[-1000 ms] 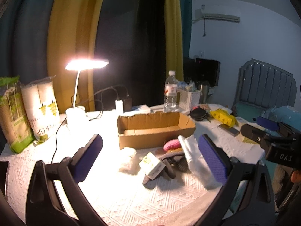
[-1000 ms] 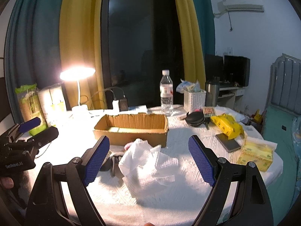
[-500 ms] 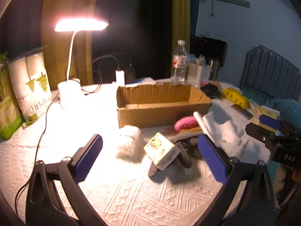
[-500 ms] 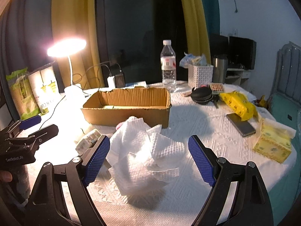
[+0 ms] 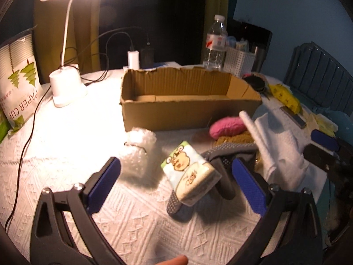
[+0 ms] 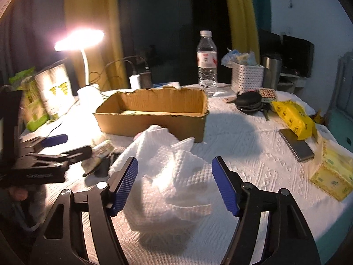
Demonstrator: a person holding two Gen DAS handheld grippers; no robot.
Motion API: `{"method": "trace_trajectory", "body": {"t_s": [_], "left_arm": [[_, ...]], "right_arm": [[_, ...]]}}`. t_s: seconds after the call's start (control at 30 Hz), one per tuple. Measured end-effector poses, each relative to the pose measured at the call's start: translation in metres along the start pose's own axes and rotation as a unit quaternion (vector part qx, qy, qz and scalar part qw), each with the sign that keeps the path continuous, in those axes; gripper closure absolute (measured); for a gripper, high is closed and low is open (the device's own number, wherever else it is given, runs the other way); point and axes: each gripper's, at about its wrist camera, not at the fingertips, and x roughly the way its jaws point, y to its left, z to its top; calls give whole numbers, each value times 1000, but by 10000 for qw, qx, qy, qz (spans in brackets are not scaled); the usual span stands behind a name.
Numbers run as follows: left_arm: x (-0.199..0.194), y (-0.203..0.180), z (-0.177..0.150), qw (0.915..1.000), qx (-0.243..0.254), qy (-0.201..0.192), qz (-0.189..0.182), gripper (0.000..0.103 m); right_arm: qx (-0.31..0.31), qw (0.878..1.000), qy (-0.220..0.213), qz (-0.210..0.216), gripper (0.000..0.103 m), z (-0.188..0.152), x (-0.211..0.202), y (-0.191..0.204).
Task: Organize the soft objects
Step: 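Grasp the cartoon-wrapped soap bar with the left tool while the right tool grasps the white paper towel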
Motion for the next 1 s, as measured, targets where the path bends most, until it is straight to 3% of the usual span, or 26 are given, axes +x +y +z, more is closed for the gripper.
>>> {"method": "trace_trajectory", "body": {"t_s": [0.1,0.17,0.3,0.37,0.43,0.5,0.77,1.0], "left_arm": [[11,2,-2,9998,-97,182,-48,1],[14,2,-4,9996,-139,240,-41,1],[14,-2,-4,9997,-82,245,-24,1],[14,-3,-5,9996,-53,271,-17,5],[15,-4,-4,9995,-66,304,-27,19],[15,-5,-3,9995,-55,313,-34,20],[27,-8,1,9985,44,488,-226,43],[26,-6,3,9983,34,467,-345,53]], "right_arm": [[-110,9996,216,140,37,-9,3,3],[-115,9988,393,257,60,-18,9,5],[-309,9974,476,448,68,-28,12,14],[-483,9965,497,462,96,-31,13,19],[-519,9966,433,475,96,-31,10,20],[-481,9974,250,475,96,-27,1,17],[-201,9981,-425,404,97,1,-36,-11],[-85,9979,-605,228,97,17,-45,-33]]}}
